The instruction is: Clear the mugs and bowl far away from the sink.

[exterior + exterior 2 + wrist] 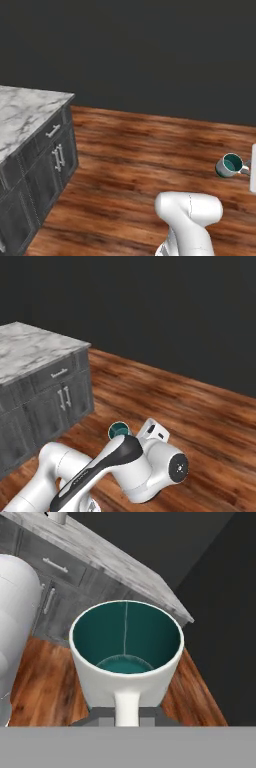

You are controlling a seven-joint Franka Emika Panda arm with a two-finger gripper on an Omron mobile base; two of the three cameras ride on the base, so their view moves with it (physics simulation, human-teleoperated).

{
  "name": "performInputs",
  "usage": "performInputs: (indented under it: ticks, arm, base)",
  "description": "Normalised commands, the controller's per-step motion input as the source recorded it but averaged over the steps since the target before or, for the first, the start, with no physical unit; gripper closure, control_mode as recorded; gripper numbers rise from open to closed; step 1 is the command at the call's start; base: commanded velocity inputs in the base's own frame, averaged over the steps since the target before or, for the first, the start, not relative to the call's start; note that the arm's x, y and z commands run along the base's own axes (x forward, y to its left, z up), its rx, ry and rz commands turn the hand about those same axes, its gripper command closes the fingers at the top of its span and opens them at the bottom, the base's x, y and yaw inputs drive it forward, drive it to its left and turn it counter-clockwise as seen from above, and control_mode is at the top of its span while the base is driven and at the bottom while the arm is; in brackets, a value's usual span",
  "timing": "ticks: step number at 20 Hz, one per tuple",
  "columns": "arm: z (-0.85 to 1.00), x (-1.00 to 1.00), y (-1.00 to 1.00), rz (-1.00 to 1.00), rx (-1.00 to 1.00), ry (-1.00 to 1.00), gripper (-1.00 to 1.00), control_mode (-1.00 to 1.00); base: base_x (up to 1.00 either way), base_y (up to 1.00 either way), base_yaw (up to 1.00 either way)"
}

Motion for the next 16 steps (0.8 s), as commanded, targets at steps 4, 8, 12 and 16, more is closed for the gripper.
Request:
performInputs:
  ticks: [4, 8, 12, 16]
  arm:
    - [0.0, 0.0, 0.0, 0.0, 0.0, 0.0, 1.0, 1.0]
    - [0.0, 0.0, 0.0, 0.0, 0.0, 0.0, 1.0, 1.0]
    - [0.0, 0.0, 0.0, 0.0, 0.0, 0.0, 1.0, 1.0]
    - [0.0, 0.0, 0.0, 0.0, 0.0, 0.0, 1.0, 1.0]
  base:
    - [0.11, 0.55, 0.34]
    - [0.11, 0.58, 0.37]
    - [0.09, 0.56, 0.4]
    - [0.09, 0.47, 0.43]
